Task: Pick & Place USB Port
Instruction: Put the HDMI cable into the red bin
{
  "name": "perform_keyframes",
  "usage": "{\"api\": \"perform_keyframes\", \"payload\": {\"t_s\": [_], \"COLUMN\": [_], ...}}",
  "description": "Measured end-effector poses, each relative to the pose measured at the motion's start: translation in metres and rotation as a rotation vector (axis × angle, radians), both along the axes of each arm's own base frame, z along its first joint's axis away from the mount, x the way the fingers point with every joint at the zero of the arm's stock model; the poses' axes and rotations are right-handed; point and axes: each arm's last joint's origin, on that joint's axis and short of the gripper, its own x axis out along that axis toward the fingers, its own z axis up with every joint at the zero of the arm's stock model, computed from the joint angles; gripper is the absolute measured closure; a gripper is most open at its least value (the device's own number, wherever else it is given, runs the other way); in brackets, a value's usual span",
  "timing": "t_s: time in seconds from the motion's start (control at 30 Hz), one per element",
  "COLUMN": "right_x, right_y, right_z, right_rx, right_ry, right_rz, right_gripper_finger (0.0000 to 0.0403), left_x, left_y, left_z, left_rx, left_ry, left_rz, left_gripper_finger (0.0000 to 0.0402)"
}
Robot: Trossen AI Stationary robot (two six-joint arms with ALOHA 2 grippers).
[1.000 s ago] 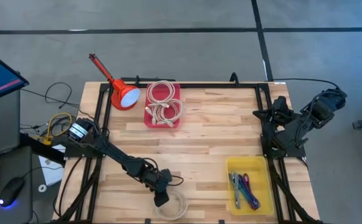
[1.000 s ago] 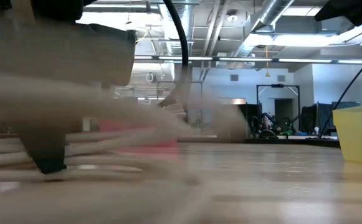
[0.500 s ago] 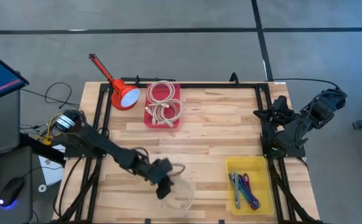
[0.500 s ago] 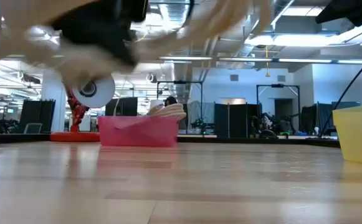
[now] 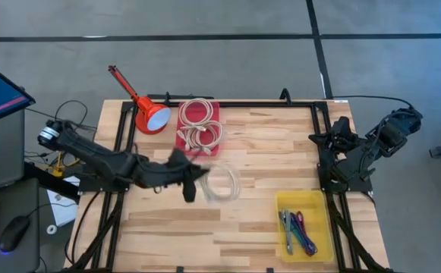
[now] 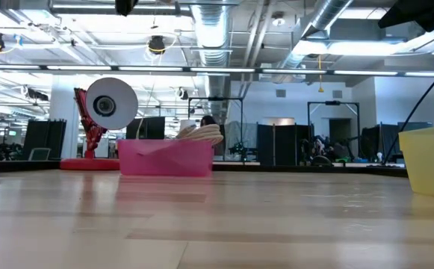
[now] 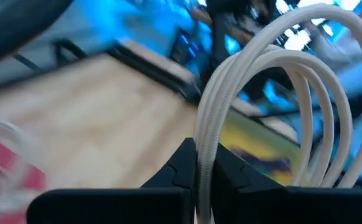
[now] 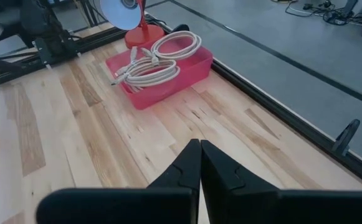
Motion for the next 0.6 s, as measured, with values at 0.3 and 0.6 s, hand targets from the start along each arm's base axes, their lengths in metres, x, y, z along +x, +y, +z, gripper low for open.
{"api": "perform_keyframes", "payload": {"t_s": [0.3,0.6], "right_x": [0.000,0.000], "right_y": [0.000,0.000], "right_z": [0.000,0.000], "right_rx": [0.000,-0.001], "right_ry": [0.000,0.000], "right_rz": [0.000,-0.001], "right_gripper_finger": [0.0403,0.0403], "left_x": [-0.009,-0.007], "left_y": [0.037,0.080], "left_z": [0.018,0.046], "left_rx": [0.186,0.213], "left_ry": [-0.030,-0.041], "left_rz": [0.317,0.405], "left_gripper_finger": [0.0386,0.0386]}}
